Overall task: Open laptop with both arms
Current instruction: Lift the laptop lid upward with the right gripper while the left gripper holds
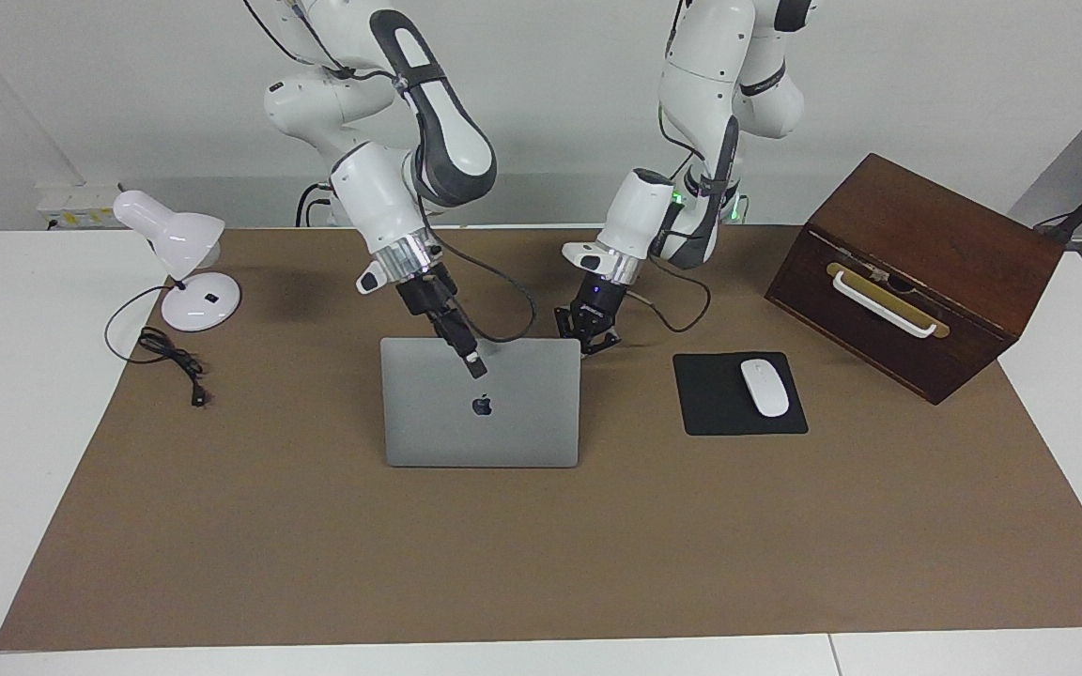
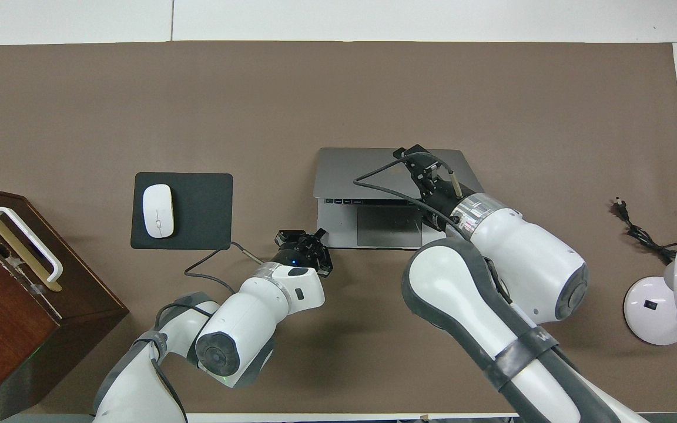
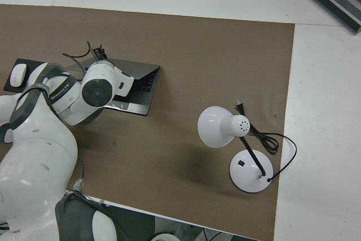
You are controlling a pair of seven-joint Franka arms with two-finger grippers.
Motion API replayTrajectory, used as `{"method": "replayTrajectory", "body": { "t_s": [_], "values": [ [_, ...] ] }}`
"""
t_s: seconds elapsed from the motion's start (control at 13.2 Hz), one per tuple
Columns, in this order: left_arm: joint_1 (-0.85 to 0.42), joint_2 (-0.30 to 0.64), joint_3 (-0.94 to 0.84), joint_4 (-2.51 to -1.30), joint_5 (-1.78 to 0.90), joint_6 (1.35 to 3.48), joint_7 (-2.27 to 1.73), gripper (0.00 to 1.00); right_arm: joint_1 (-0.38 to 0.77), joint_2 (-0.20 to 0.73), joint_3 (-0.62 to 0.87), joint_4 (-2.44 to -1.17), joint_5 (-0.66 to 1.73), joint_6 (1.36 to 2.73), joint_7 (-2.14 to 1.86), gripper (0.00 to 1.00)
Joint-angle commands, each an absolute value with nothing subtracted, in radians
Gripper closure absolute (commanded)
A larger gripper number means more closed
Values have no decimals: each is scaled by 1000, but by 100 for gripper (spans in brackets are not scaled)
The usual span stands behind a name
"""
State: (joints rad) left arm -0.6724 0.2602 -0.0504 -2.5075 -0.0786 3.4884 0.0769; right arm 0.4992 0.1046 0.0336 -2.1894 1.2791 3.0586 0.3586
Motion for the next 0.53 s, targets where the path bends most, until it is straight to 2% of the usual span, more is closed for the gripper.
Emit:
{"method": "replayTrajectory", "body": {
  "t_s": [0.0,0.45],
  "values": [
    [-699,307,-37,-2488,-101,3505,92,100,476,150,35,-2096,1304,3036,327,2],
    [-699,308,-37,-2488,-101,3505,94,100,436,199,34,-1918,1292,2979,324,2]
  ]
}}
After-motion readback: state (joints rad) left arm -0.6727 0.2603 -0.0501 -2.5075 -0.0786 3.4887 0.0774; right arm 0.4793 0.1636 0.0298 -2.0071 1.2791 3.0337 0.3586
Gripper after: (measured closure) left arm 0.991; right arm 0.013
